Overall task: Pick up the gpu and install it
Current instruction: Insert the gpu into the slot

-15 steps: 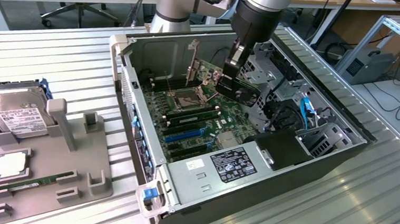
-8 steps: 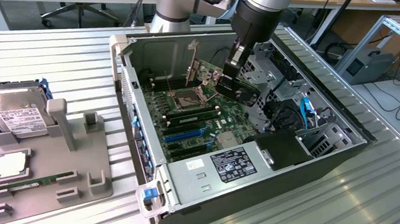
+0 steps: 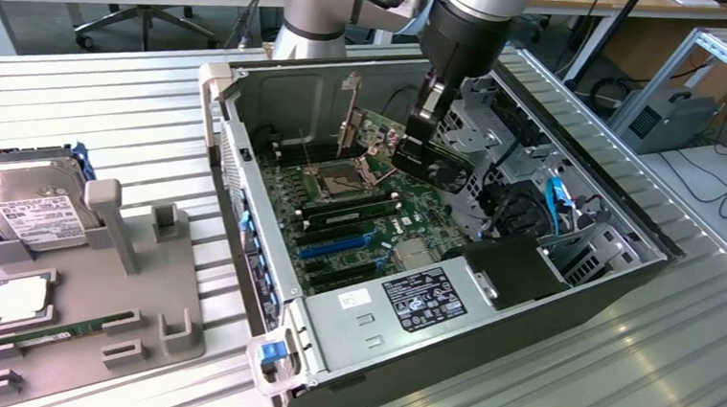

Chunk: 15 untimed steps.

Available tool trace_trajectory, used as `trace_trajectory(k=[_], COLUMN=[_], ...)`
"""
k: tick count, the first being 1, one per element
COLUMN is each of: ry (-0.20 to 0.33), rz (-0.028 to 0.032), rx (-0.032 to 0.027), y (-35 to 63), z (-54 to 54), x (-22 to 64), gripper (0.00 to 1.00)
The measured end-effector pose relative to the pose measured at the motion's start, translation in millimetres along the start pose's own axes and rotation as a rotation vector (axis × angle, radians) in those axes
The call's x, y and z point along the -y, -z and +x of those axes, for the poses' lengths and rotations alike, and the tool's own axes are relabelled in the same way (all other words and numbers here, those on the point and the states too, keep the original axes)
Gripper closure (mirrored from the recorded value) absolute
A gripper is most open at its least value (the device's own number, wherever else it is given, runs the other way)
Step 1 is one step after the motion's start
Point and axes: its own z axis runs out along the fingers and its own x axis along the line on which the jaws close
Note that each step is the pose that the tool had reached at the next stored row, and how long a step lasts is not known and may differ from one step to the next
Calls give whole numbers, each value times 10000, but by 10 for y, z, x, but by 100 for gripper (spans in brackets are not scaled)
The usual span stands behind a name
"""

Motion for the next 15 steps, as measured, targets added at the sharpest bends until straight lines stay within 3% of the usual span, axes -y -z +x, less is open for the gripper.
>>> trace_trajectory(k=[15], ry=[335], rz=[-8], rx=[-11], y=[0], z=[0], x=[0], gripper=[73])
